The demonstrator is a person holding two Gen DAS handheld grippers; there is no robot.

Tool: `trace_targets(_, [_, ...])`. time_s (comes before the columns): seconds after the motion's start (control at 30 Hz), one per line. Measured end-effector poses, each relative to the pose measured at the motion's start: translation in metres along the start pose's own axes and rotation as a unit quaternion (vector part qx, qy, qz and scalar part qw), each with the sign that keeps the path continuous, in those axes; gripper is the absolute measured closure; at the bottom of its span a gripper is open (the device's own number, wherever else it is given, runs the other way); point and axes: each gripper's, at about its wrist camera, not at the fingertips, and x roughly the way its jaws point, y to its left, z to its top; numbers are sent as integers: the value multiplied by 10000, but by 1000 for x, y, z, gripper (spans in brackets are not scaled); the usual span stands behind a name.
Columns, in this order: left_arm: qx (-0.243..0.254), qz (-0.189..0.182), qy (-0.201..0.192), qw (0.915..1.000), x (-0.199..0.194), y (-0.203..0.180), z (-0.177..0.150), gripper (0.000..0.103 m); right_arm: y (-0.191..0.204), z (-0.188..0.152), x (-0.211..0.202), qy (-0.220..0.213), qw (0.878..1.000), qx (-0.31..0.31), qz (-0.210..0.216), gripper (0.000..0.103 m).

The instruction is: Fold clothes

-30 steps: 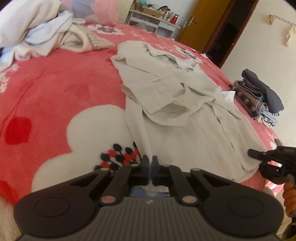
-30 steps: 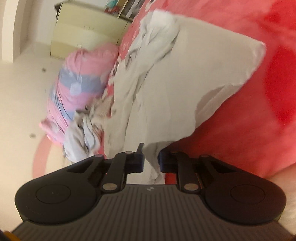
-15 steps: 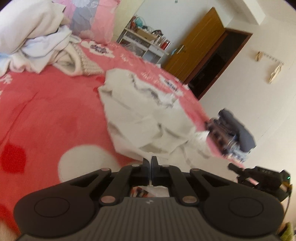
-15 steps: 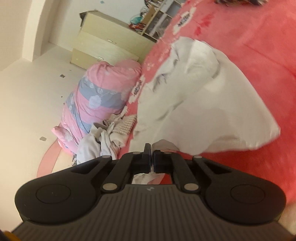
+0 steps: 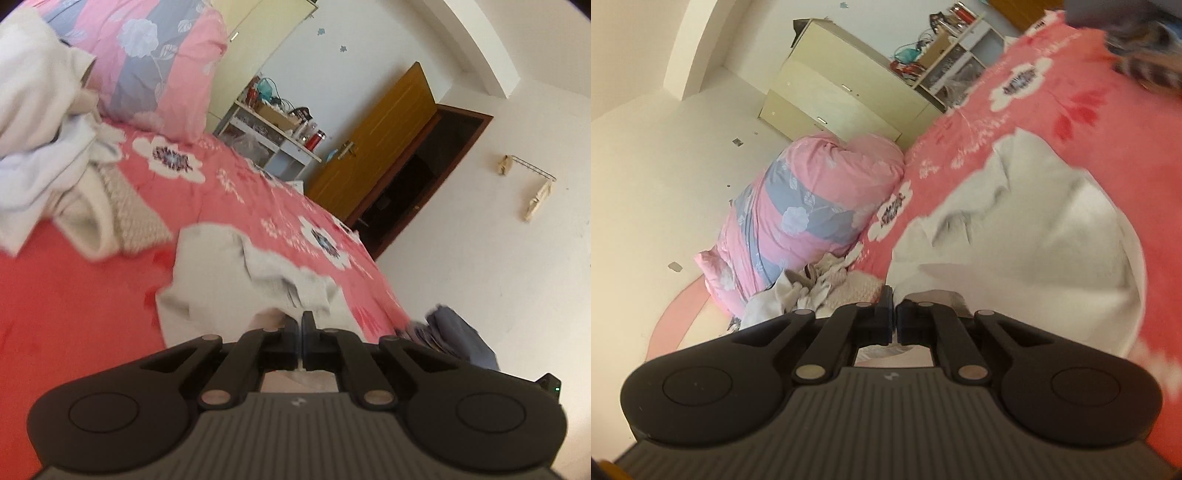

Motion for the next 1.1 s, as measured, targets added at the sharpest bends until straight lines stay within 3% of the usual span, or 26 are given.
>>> trace_targets(0.17, [-43, 155, -64, 9999, 65, 11, 42, 101, -7, 47, 59, 45, 9998, -197, -62, 103])
trace_targets(0.4, [-92, 502, -14, 9987, 175, 42, 91, 101, -46, 118, 168, 126, 9993, -192, -308, 103])
trace_targets(0.57, [-216, 961, -40, 9951, 251, 76, 99, 99, -90, 146, 245, 217, 9980, -25, -589, 103])
trace_targets(0.67, [-554, 1216, 404, 9902, 287, 100, 92, 90, -125, 155, 281, 258, 9954, 370, -847, 98])
trace_targets(0.73, [-762, 1231, 439, 9885, 287, 105, 92, 79, -154, 158, 291, 564, 9853, 1363, -866, 87])
trace_targets(0.77, [-863, 1232, 446, 9876, 287, 106, 92, 65, -169, 160, 295, 721, 9759, 1868, -869, 80])
trace_targets(0.8, [-882, 1165, 364, 9886, 279, 104, 94, 50, -176, 161, 292, 771, 9699, 2209, -682, 69])
trace_targets(0.83, [-887, 1086, 266, 9898, 271, 100, 97, 46, -176, 163, 285, 744, 9666, 2400, -508, 57])
trace_targets(0.87, [-891, 1007, 169, 9908, 262, 97, 99, 42, -172, 166, 275, 671, 9672, 2415, -410, 35])
trace_targets(0.9, [-865, 998, 89, 9912, 253, 91, 103, 40, -167, 170, 265, 594, 9682, 2410, -321, 23])
trace_targets(1.1, [-406, 1162, 22, 9924, 176, 58, 110, 22, -118, 183, 198, 519, 9833, 1703, -372, 19])
